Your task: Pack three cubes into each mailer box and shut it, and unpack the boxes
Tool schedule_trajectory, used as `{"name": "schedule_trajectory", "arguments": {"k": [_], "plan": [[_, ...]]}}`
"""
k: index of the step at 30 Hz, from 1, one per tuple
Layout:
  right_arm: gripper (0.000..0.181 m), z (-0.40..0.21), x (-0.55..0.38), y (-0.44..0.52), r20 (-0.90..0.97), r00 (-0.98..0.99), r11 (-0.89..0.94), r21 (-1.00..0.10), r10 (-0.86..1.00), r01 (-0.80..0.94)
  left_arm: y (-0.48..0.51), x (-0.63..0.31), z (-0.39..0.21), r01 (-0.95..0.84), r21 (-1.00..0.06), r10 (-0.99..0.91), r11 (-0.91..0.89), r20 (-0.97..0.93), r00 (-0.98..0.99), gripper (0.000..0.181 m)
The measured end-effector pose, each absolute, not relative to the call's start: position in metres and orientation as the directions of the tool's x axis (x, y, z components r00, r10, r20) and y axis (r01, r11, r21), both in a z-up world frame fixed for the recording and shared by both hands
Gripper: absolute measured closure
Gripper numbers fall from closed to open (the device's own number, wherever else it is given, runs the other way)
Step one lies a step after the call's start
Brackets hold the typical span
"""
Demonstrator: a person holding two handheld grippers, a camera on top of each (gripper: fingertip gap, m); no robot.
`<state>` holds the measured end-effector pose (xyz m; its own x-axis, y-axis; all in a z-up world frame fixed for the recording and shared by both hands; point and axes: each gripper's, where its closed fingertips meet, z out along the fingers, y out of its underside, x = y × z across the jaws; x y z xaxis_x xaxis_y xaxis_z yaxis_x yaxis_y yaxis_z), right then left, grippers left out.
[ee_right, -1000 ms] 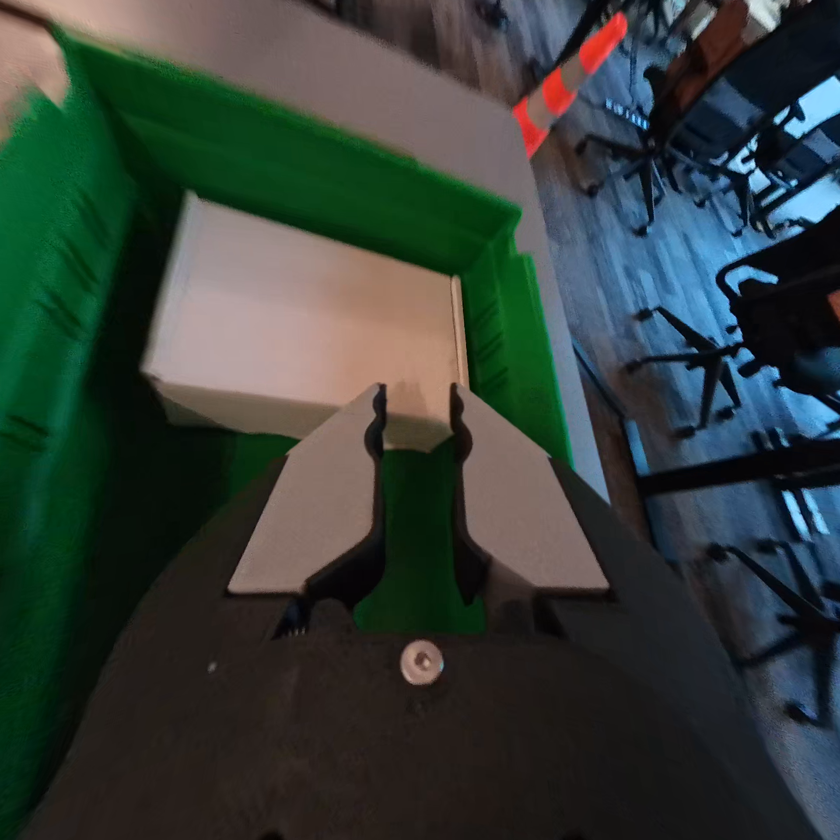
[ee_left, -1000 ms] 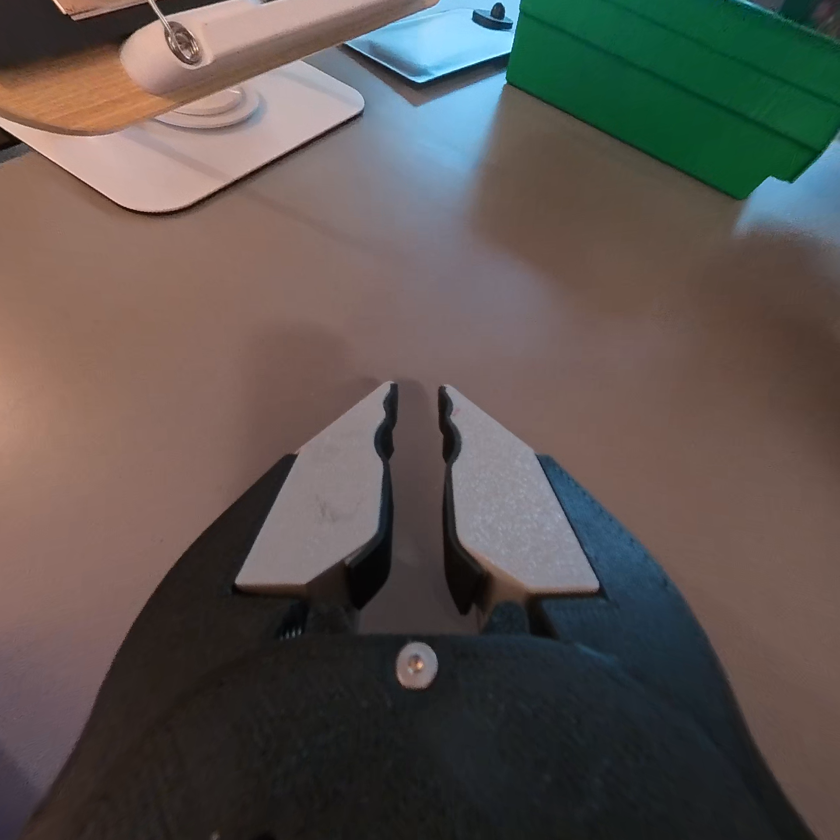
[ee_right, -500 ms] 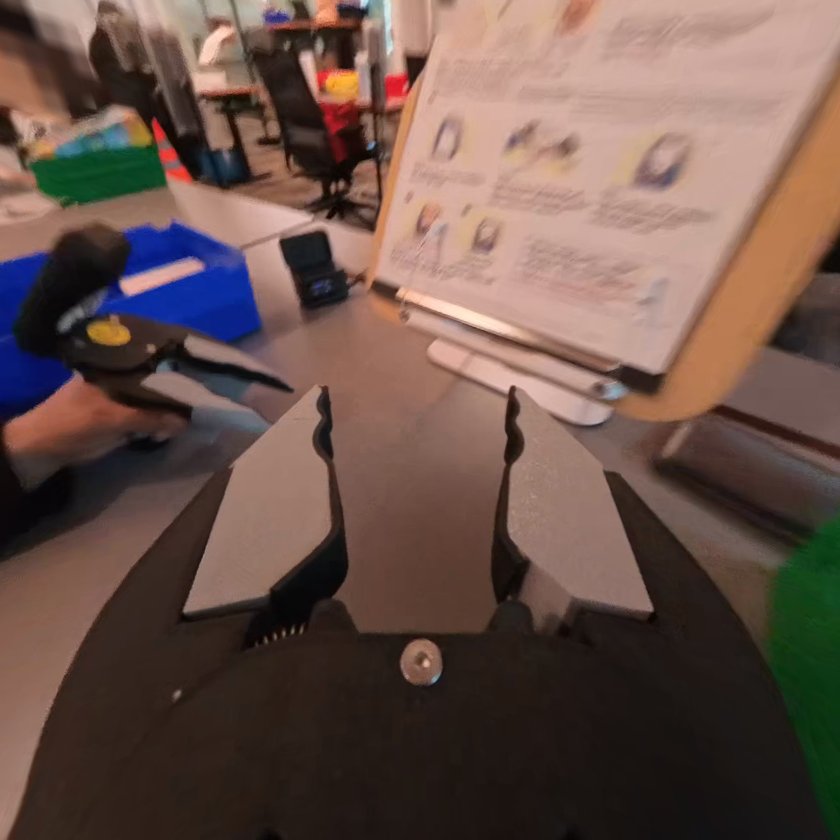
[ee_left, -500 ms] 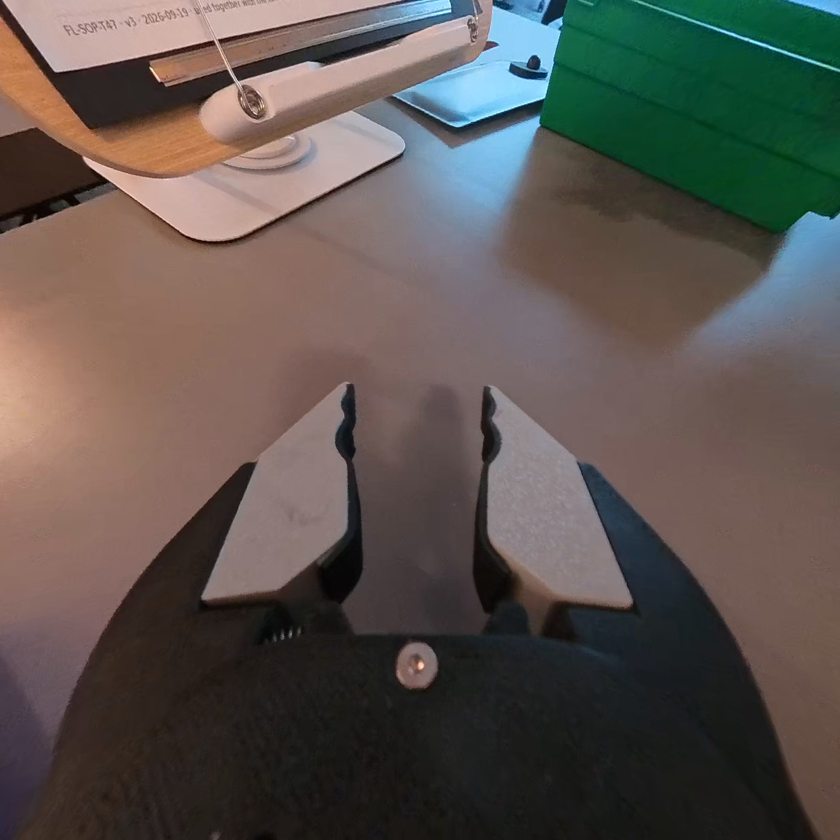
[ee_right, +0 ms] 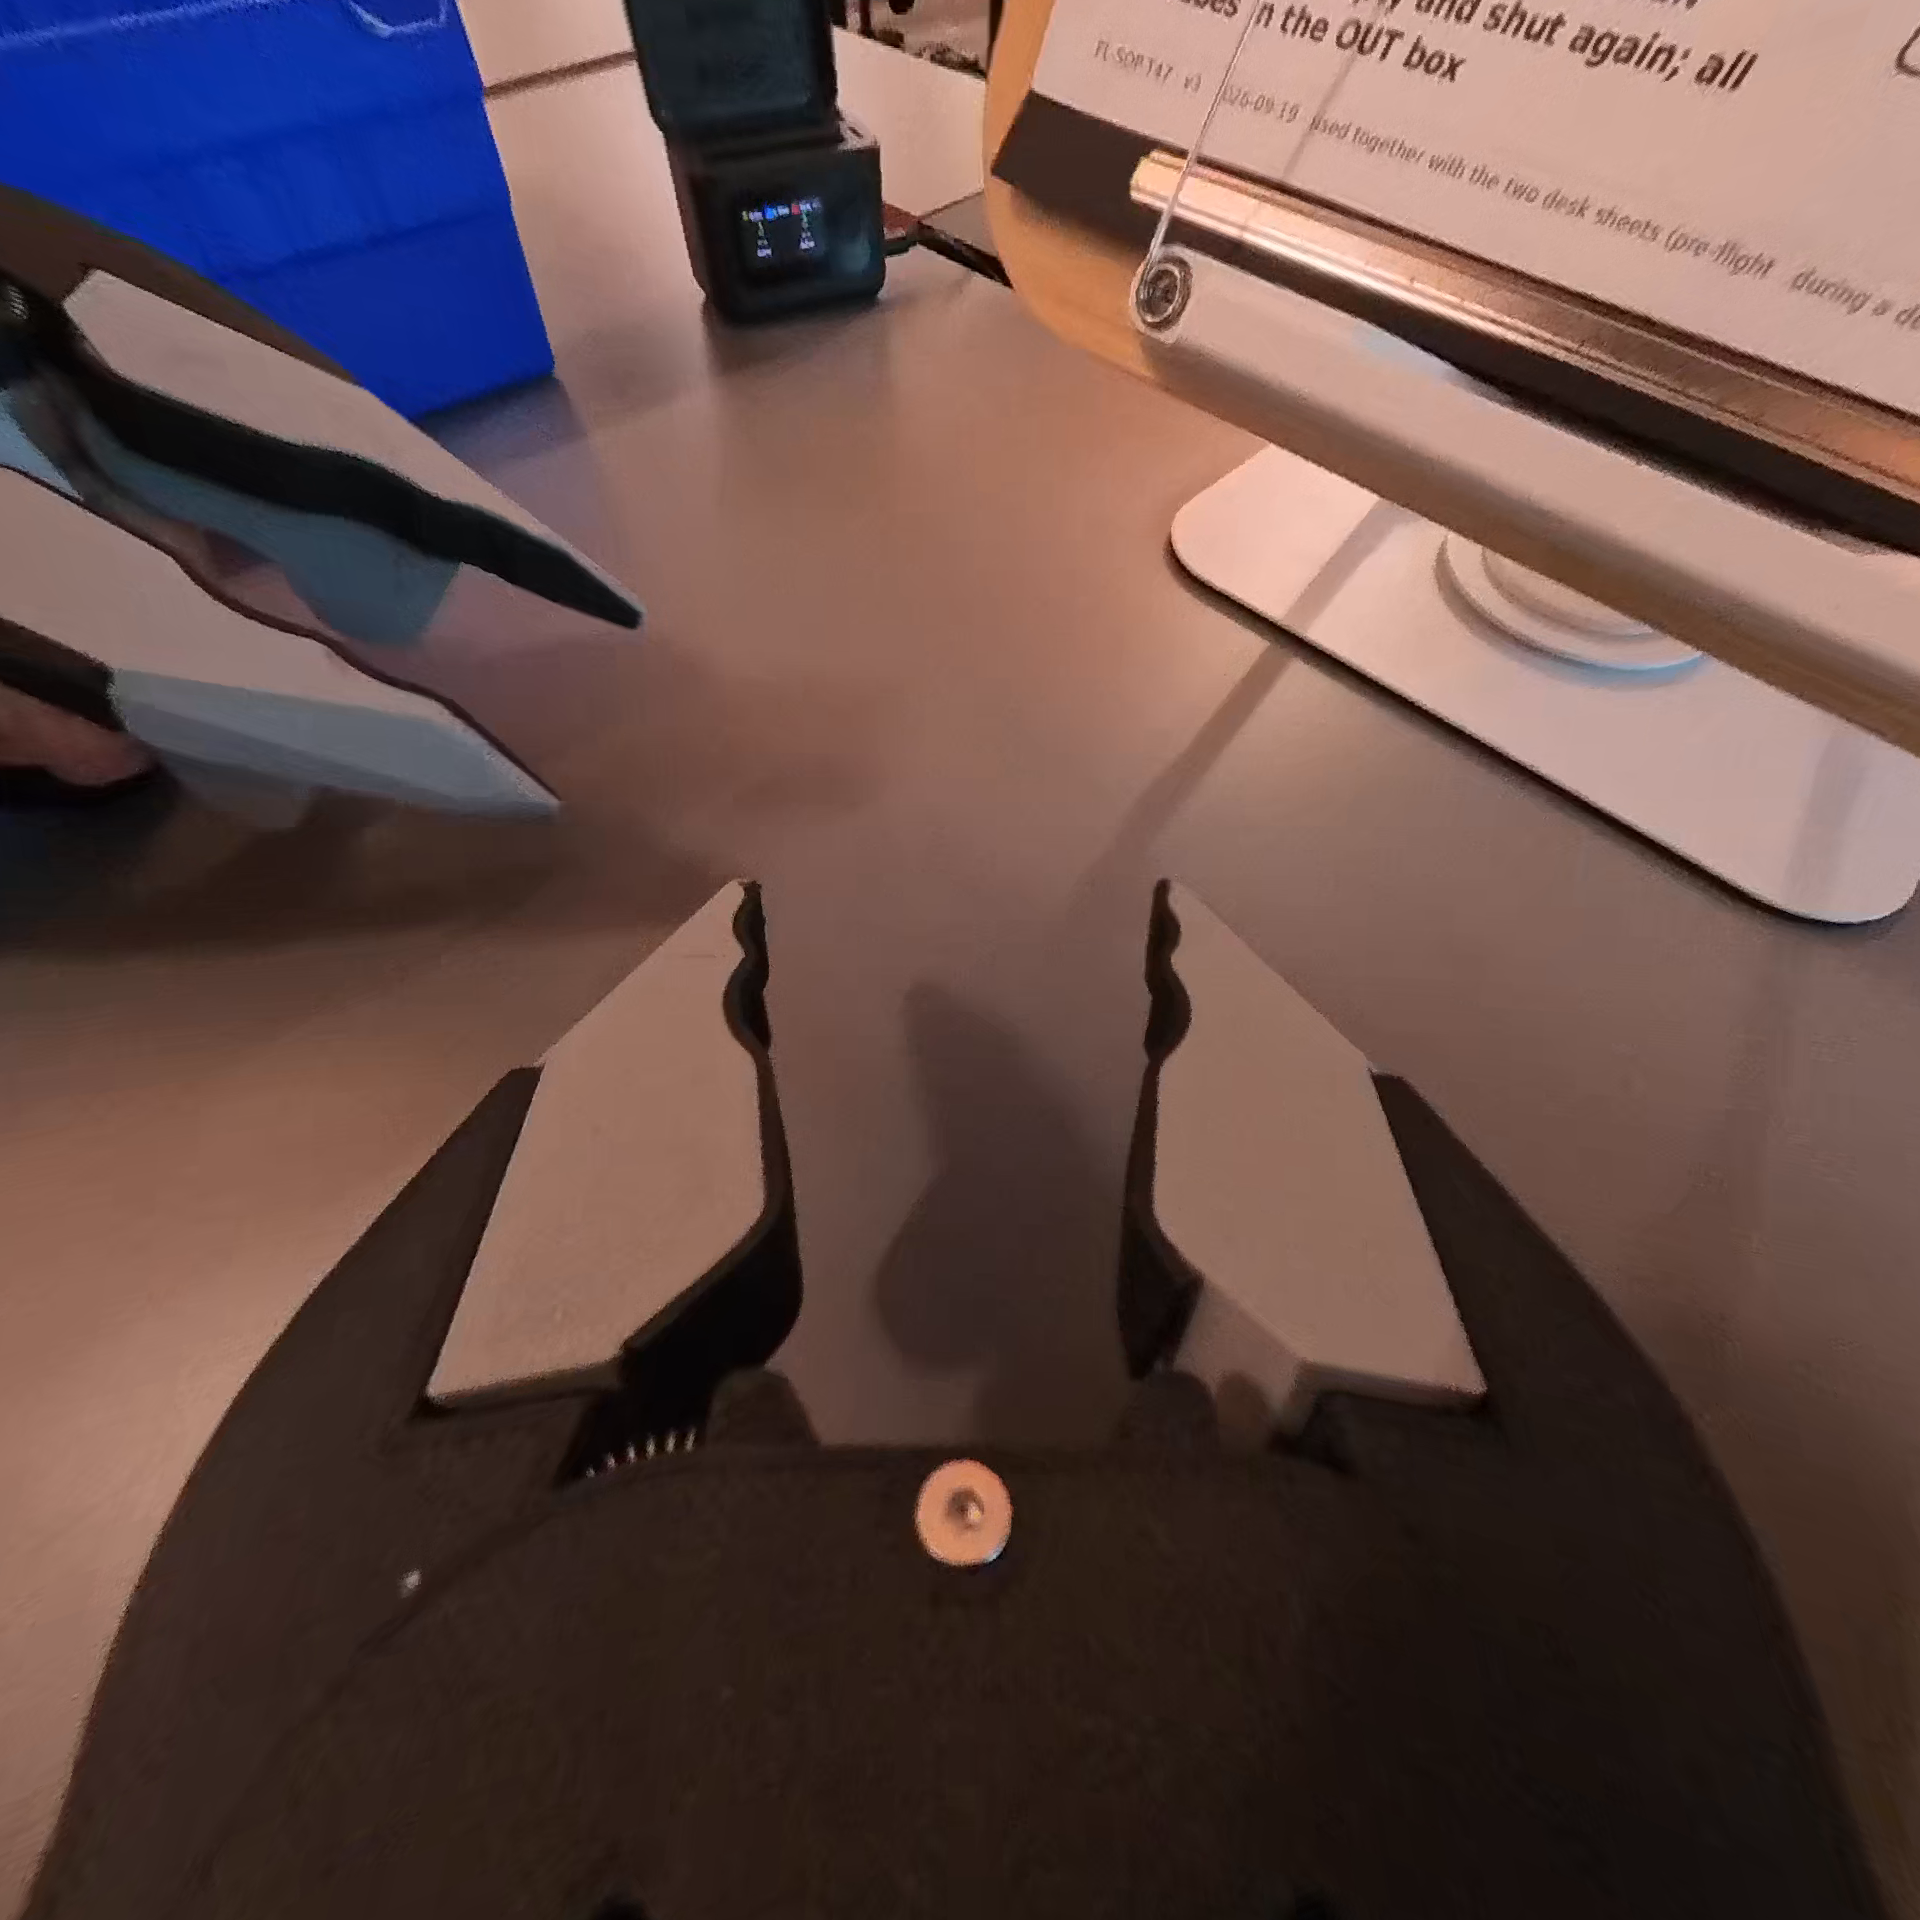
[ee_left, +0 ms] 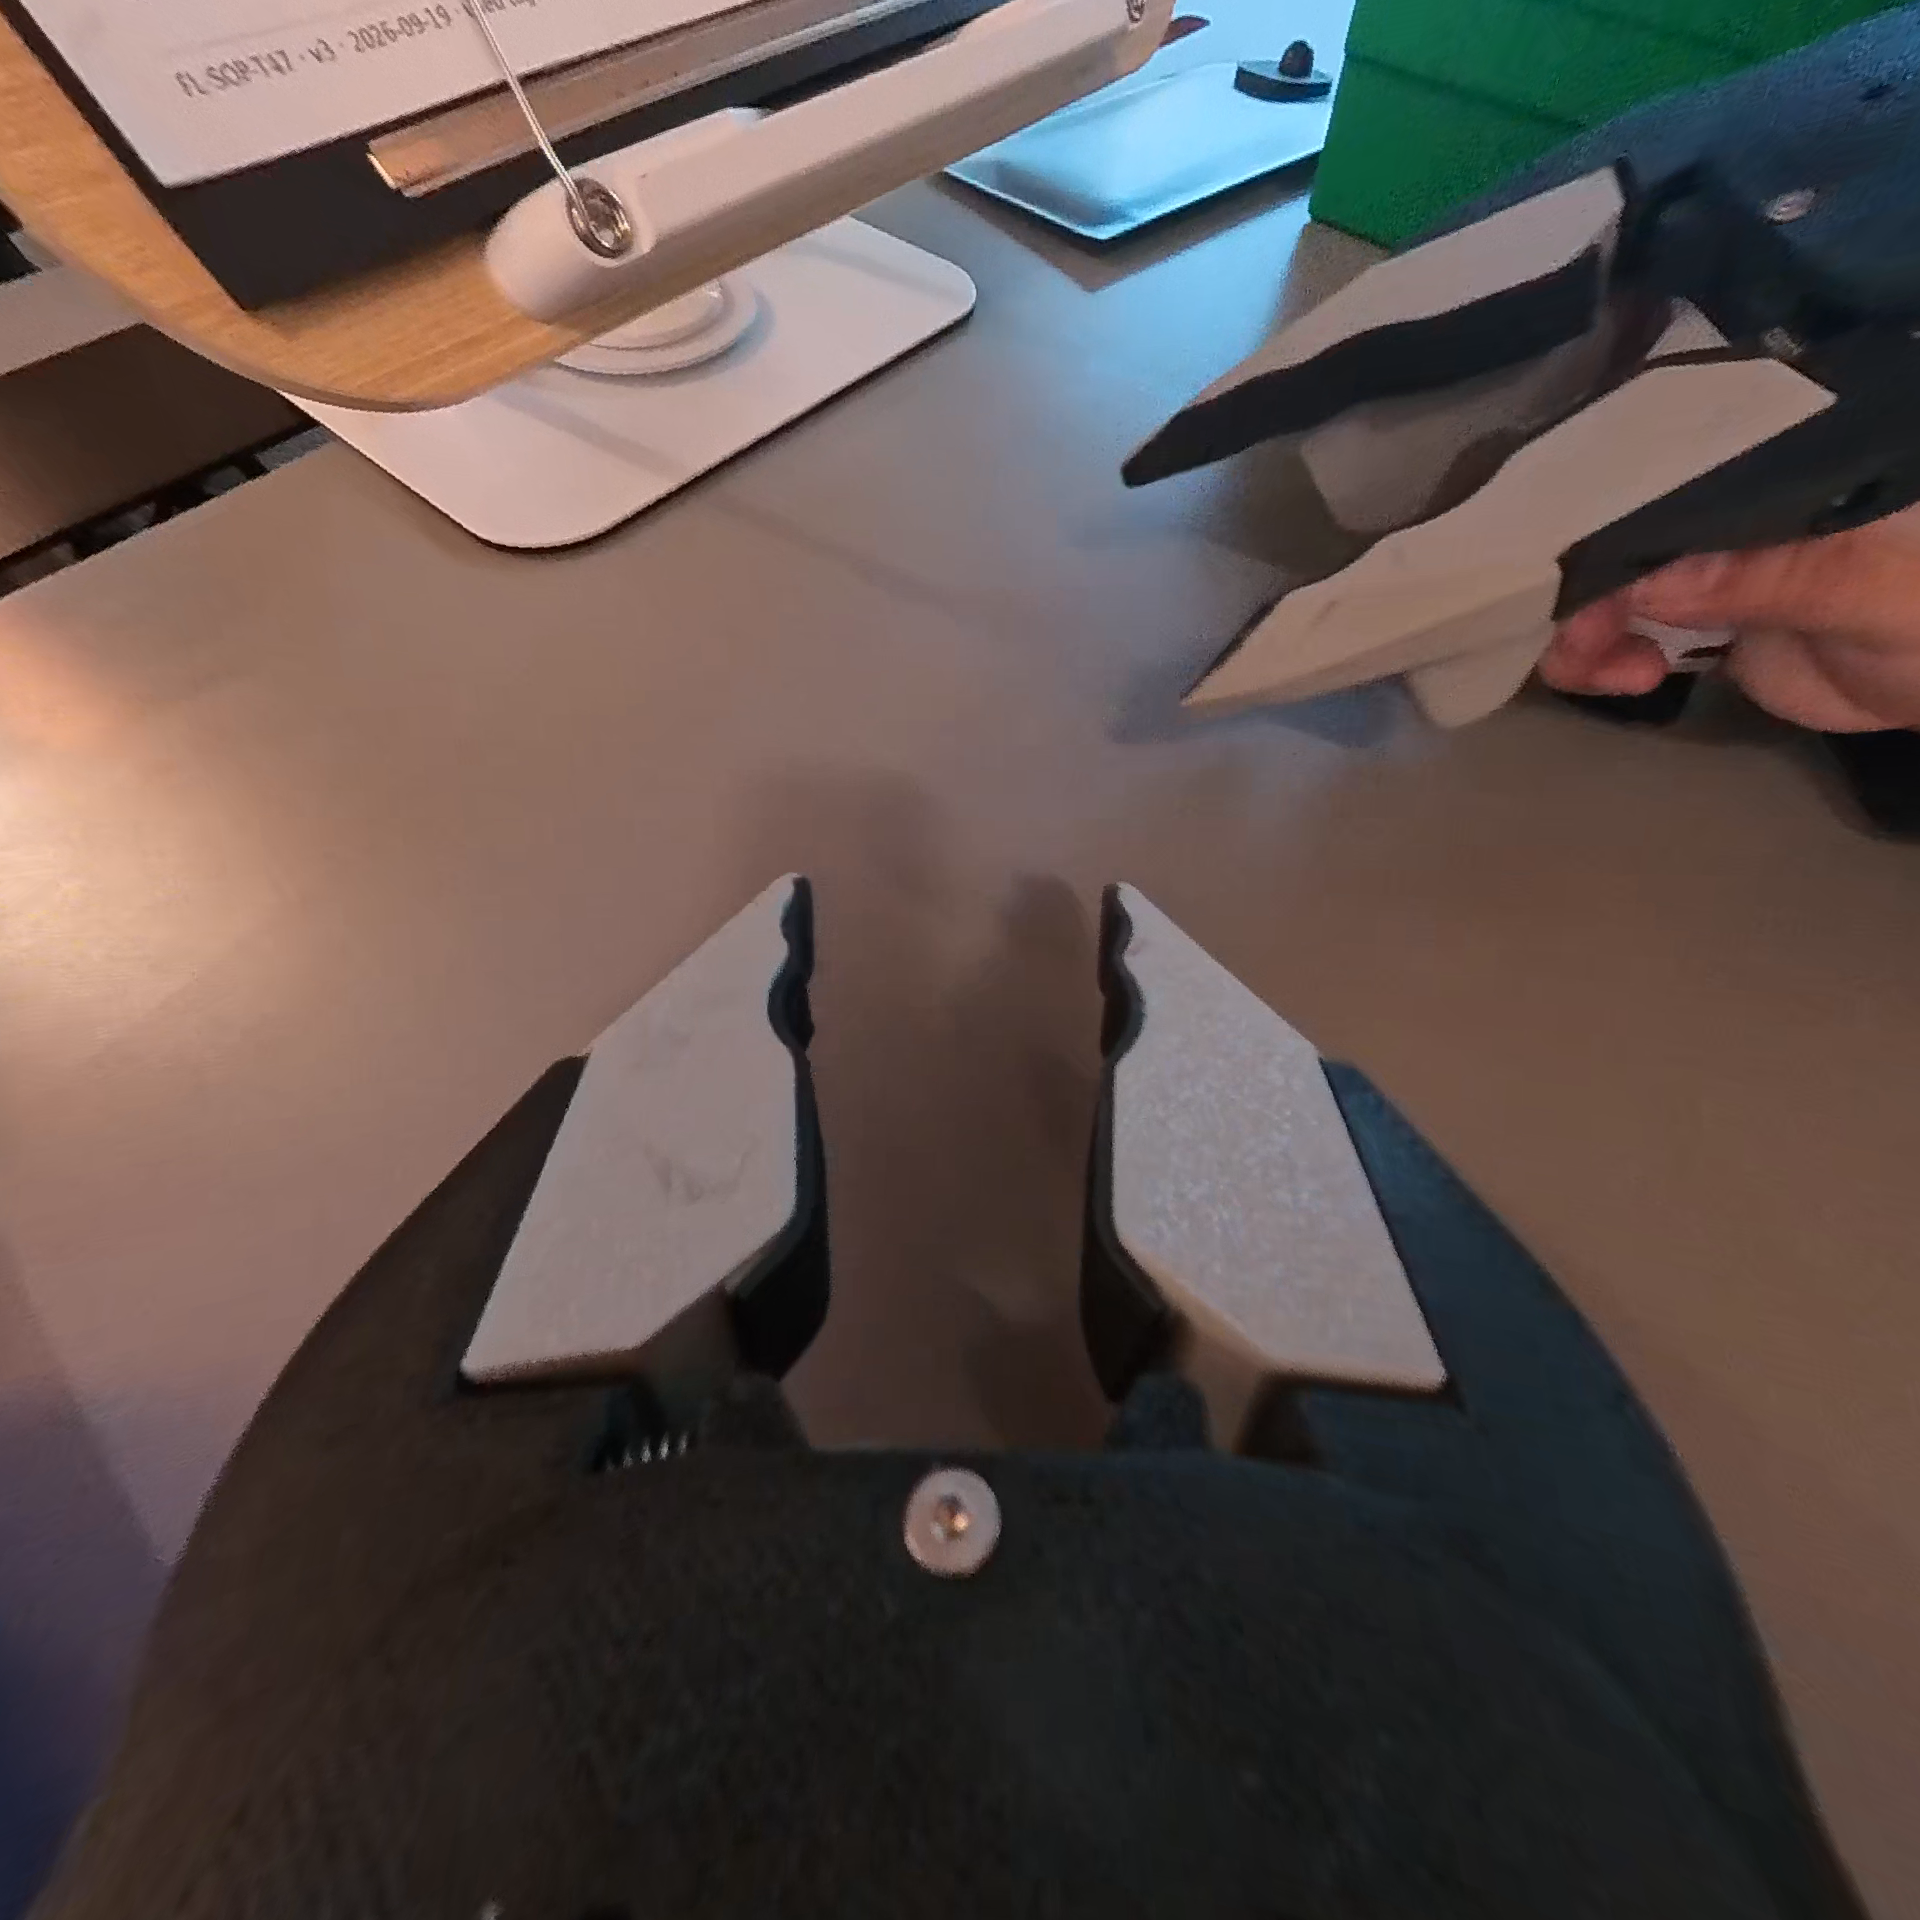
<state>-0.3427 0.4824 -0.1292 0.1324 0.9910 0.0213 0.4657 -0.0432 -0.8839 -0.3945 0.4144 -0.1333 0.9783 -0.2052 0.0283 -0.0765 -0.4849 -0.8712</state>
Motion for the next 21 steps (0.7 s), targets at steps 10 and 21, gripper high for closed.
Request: {"name": "schedule_trajectory", "arguments": {"k": [10, 21], "plan": [[0.113, -0.128, -0.340, 0.478, 0.017, 0.120, -0.040, -0.888, 0.993, 0.458, 0.416, -0.401, -0.126, -0.064, -0.894, -0.164, -0.443, 0.011, 0.986, 0.129], [0.117, -0.133, -0.342, 0.474, 0.028, 0.097, -0.023, -0.873, 0.995, 0.488, 0.425, -0.391, -0.127, -0.101, -0.892, -0.179, -0.442, -0.023, 0.984, 0.133]]}}
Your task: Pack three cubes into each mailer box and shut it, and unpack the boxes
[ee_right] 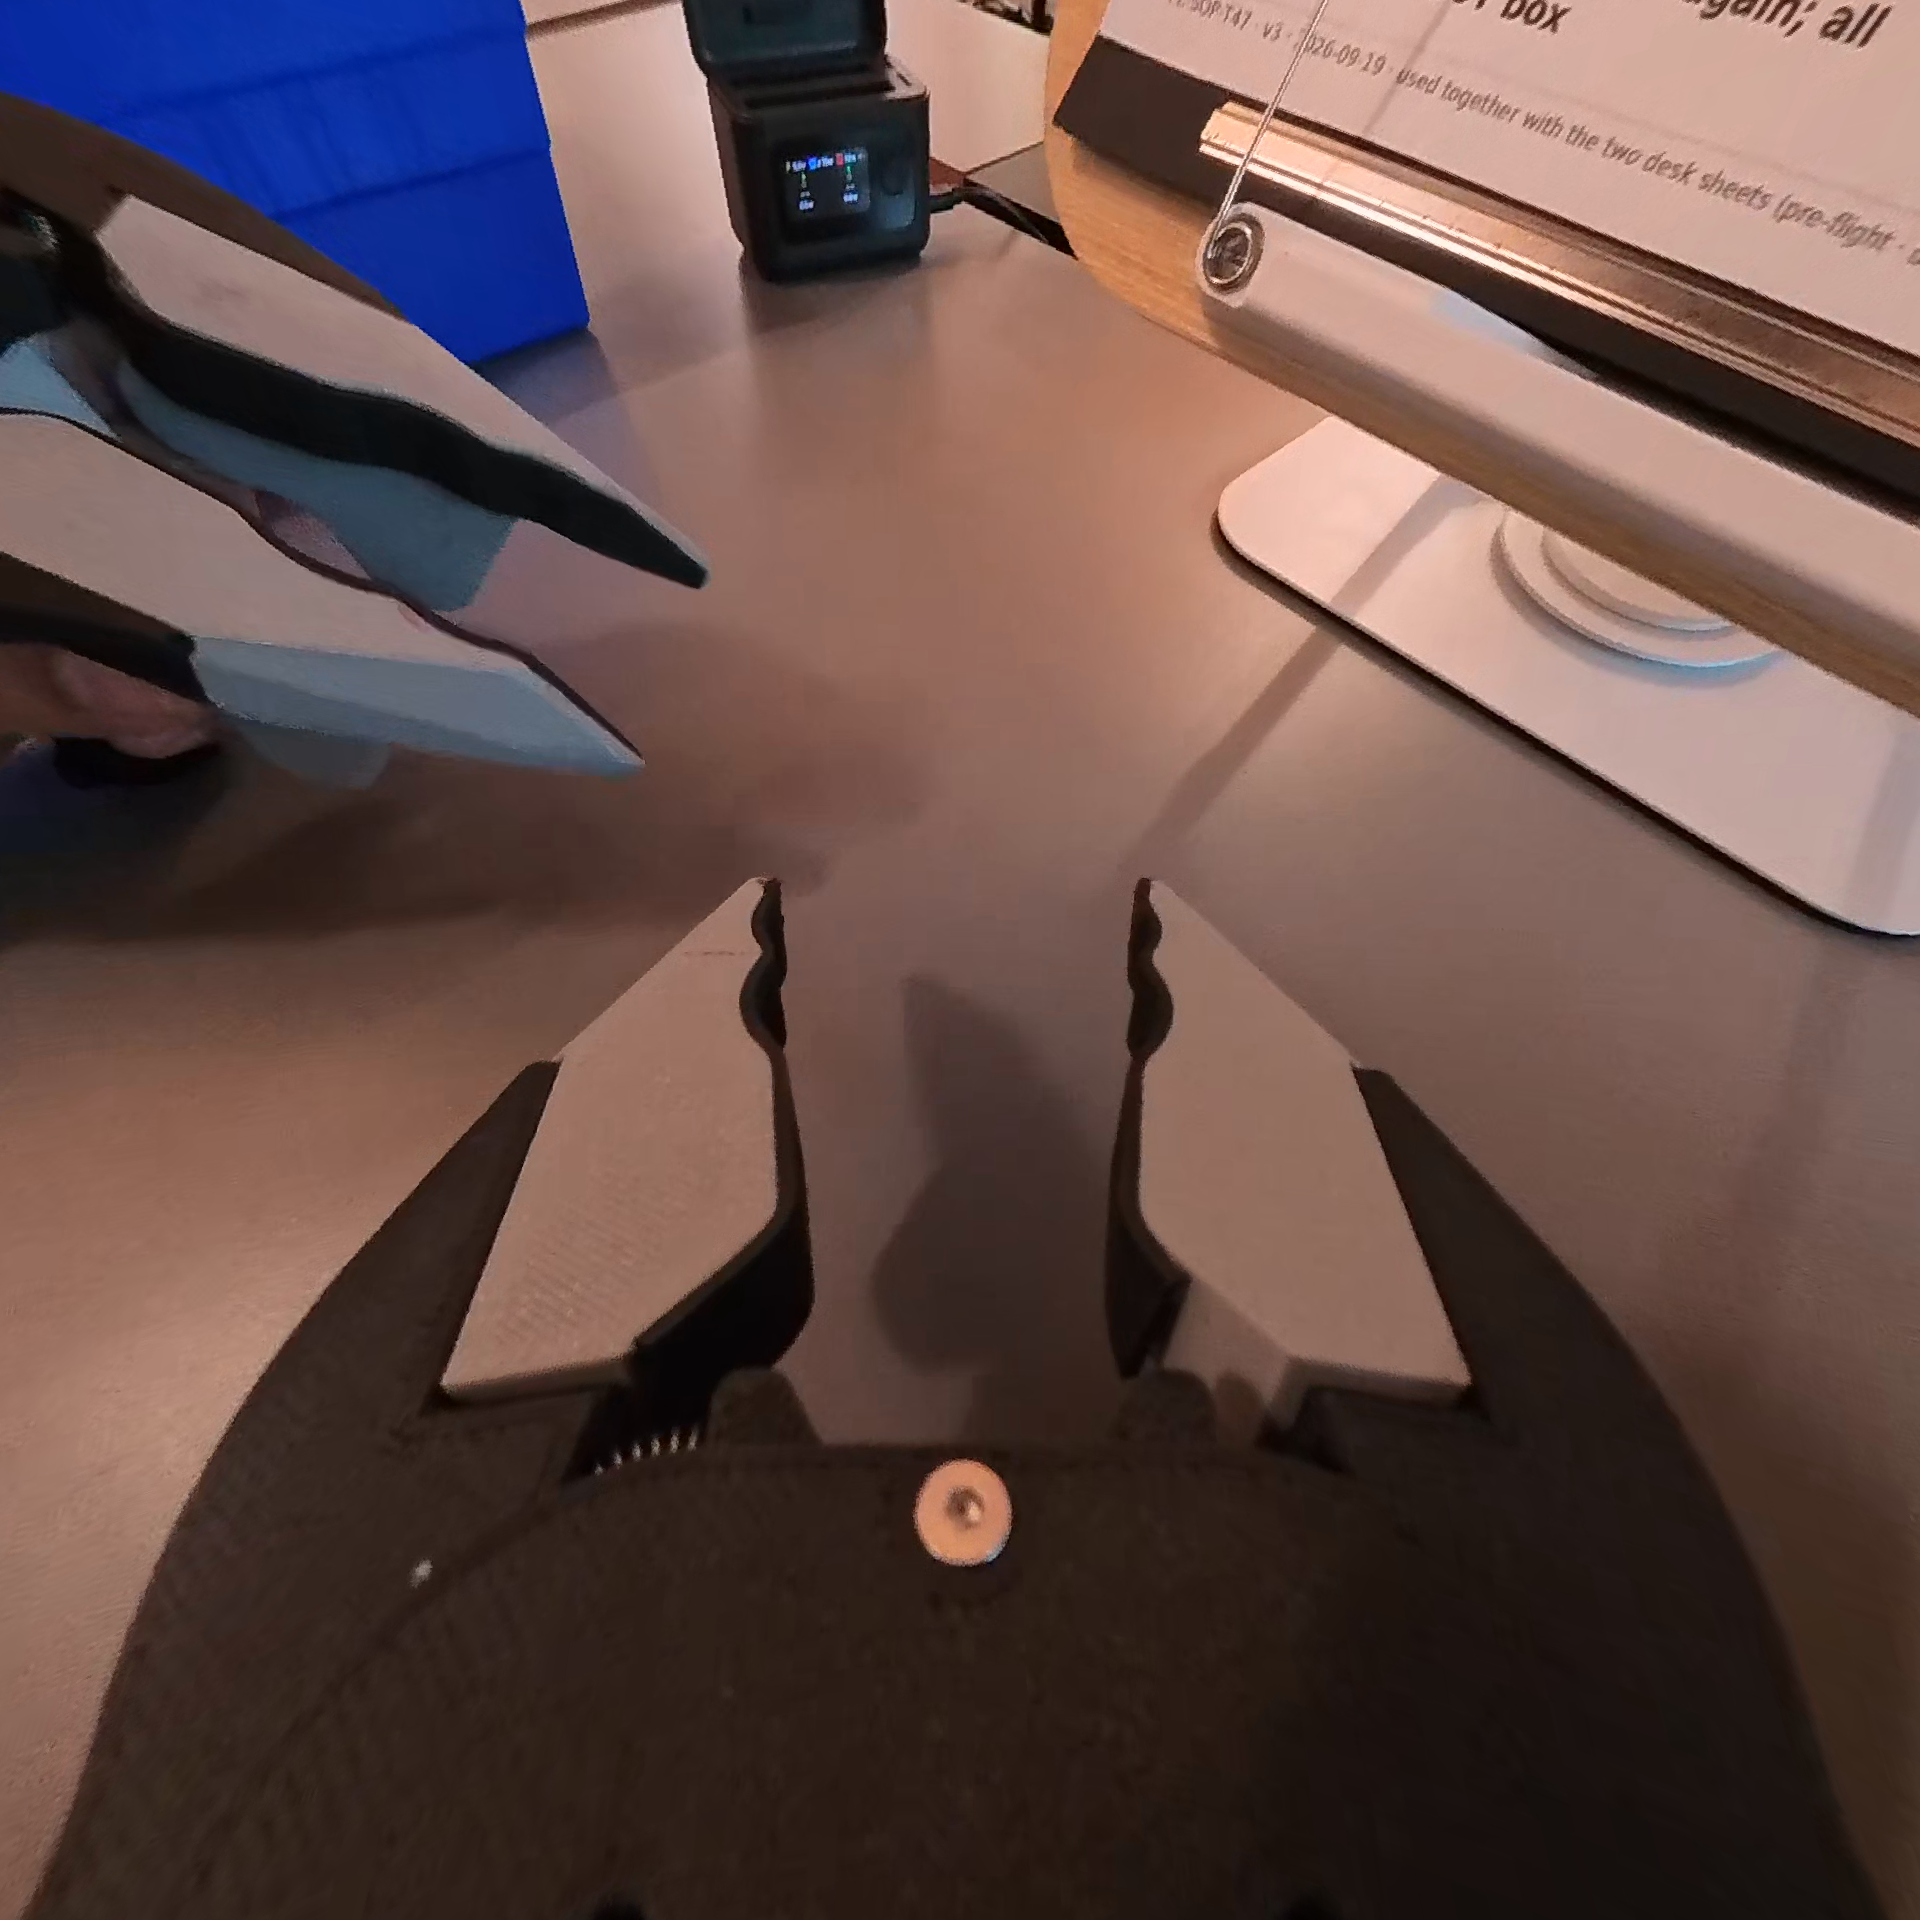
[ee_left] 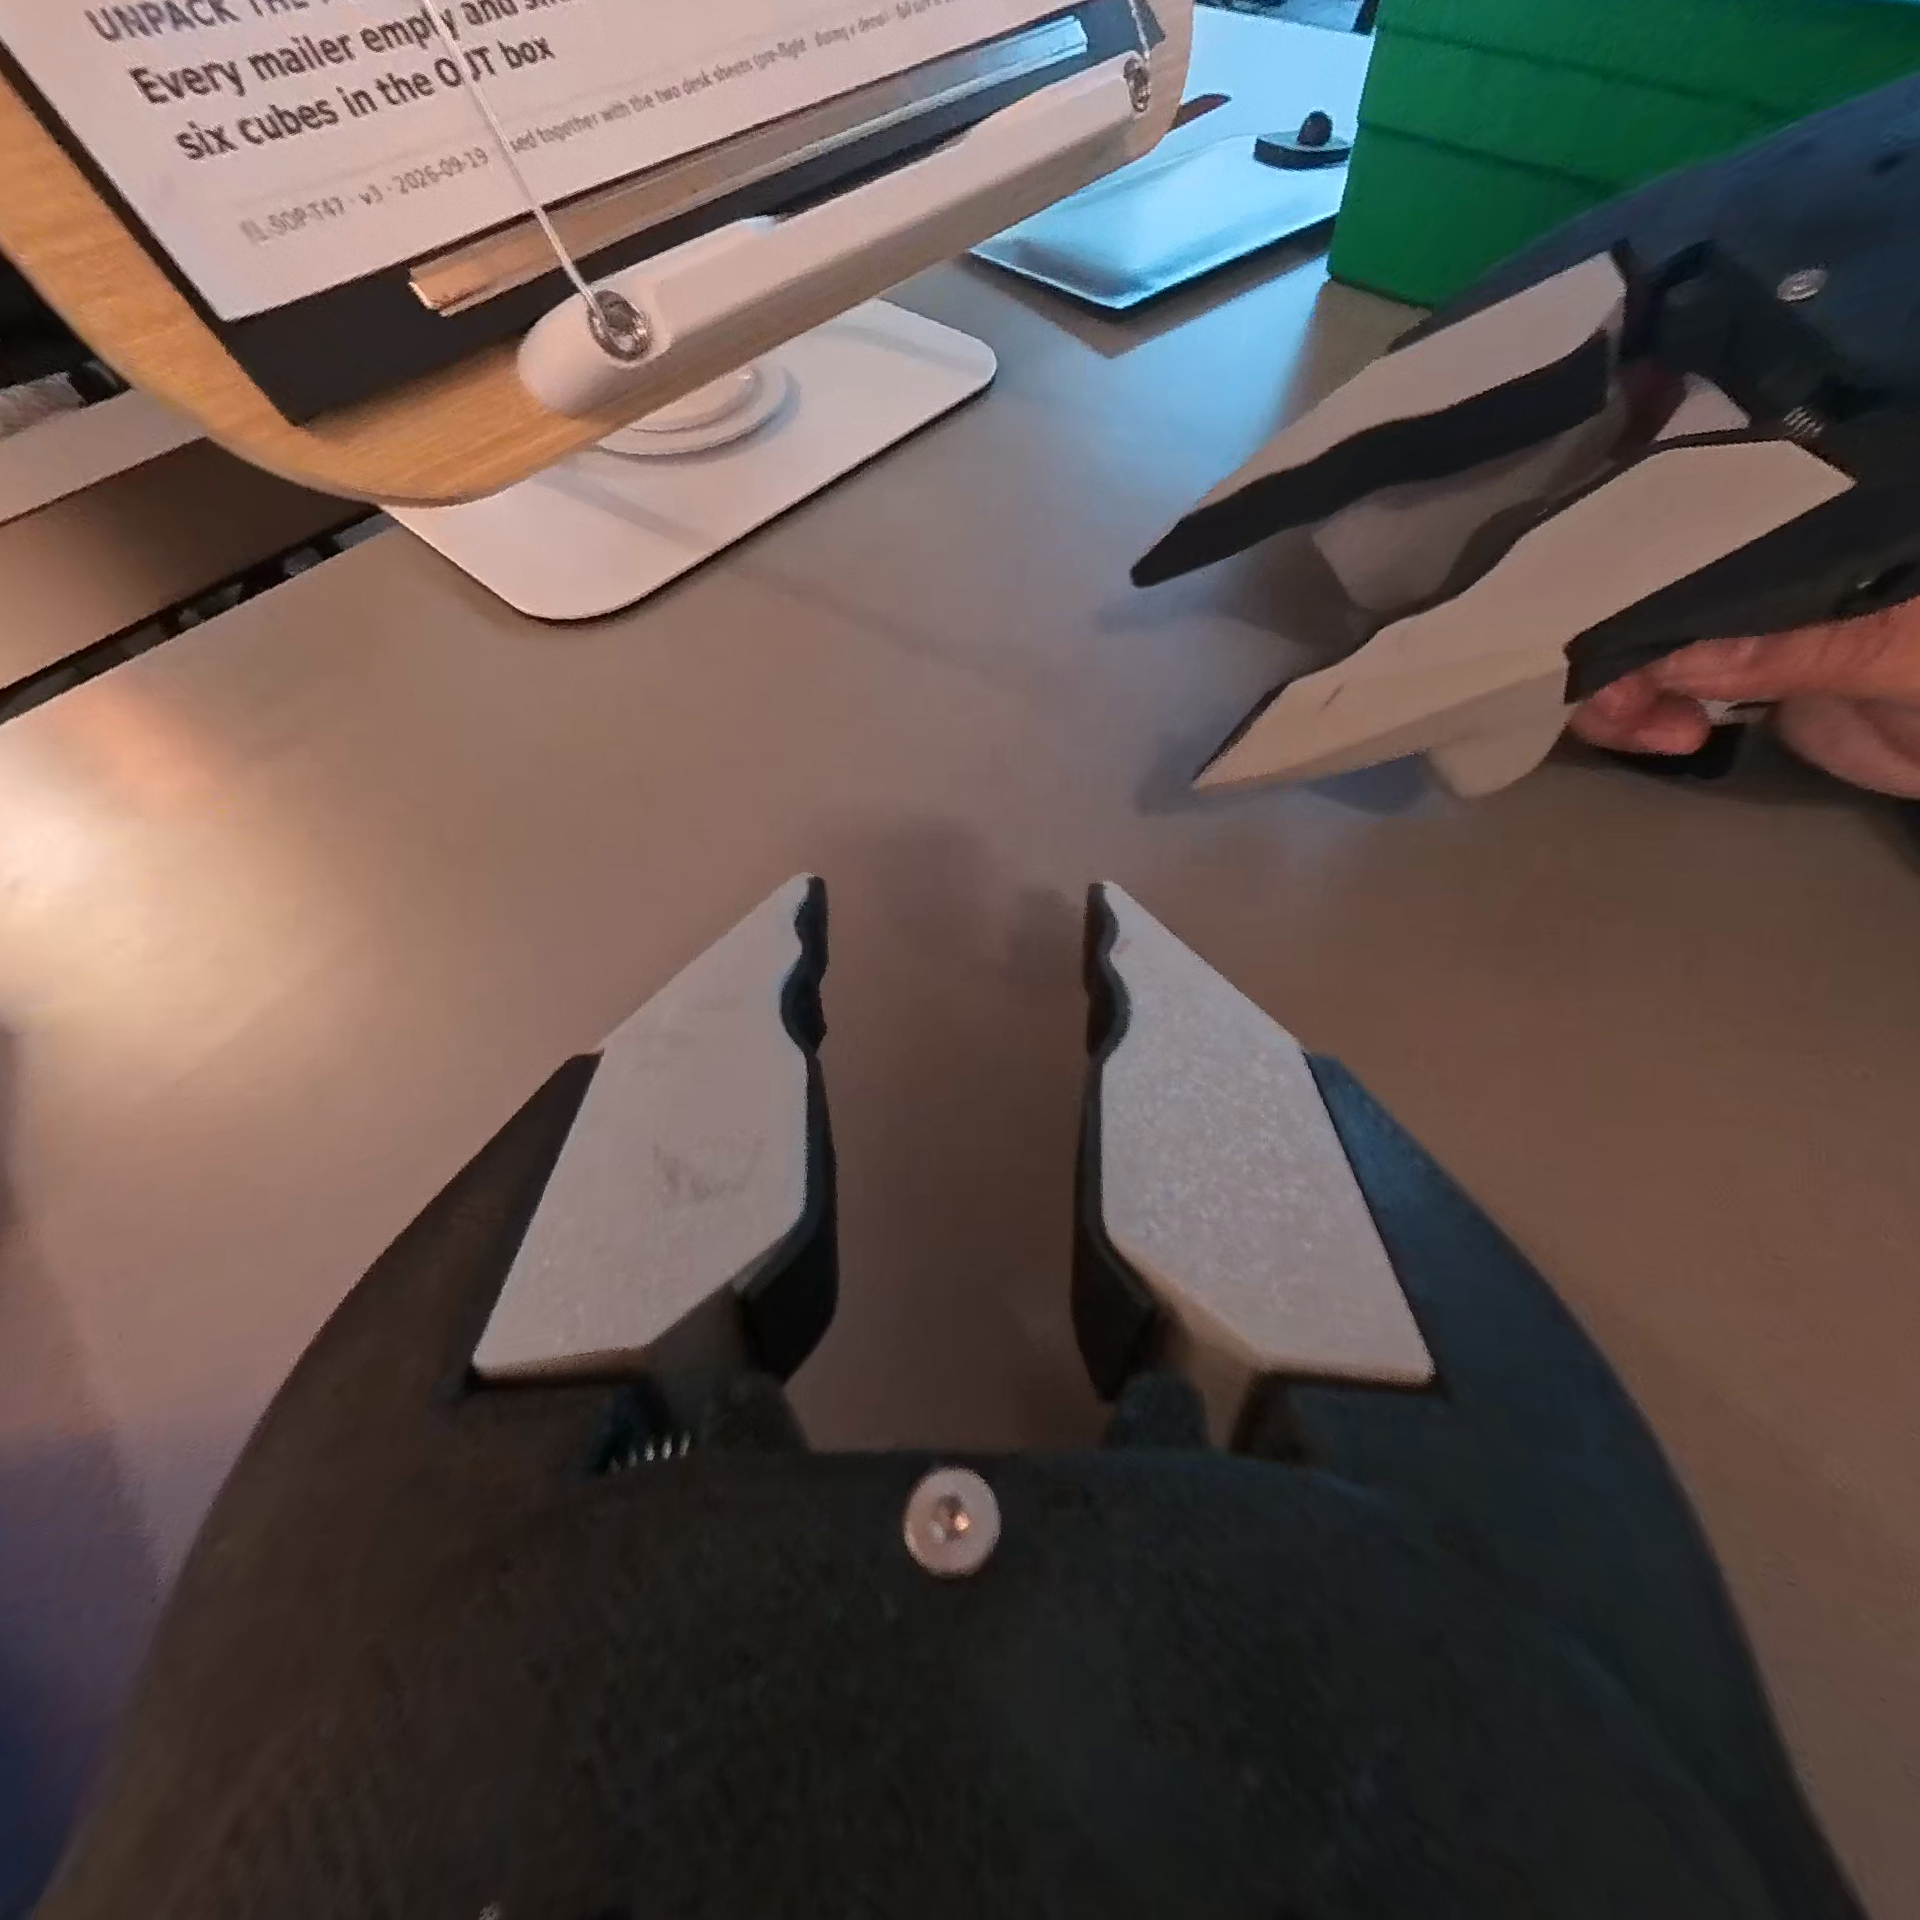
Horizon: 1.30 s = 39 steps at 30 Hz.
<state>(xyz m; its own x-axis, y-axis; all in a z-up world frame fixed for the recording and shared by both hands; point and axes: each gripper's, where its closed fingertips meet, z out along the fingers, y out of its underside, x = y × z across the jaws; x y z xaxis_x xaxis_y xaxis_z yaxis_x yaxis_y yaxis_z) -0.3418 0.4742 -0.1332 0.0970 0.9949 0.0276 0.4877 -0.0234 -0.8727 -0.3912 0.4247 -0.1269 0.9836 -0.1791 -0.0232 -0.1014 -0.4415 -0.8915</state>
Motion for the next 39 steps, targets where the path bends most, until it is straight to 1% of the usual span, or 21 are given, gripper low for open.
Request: {"name": "schedule_trajectory", "arguments": {"k": [6, 16, 31, 39], "plan": [[0.116, -0.137, -0.343, 0.473, 0.051, 0.091, -0.002, -0.859, 0.995, 0.513, 0.425, -0.388, -0.126, -0.123, -0.893, -0.194, -0.432, -0.041, 0.980, 0.133], [0.116, -0.130, -0.339, 0.471, 0.016, 0.087, -0.027, -0.883, 0.996, 0.468, 0.426, -0.378, -0.124, -0.108, -0.901, -0.196, -0.421, -0.026, 0.980, 0.134], [0.115, -0.126, -0.337, 0.466, 0.035, 0.165, -0.043, -0.894, 0.986, 0.446, 0.416, -0.373, -0.113, -0.112, -0.930, -0.175, -0.351, -0.053, 0.983, 0.134], [0.116, -0.120, -0.334, 0.459, -0.025, 0.175, -0.094, -0.911, 0.984, 0.401, 0.413, -0.367, -0.113, -0.143, -0.927, -0.165, -0.345, -0.090, 0.982, 0.134]]}}
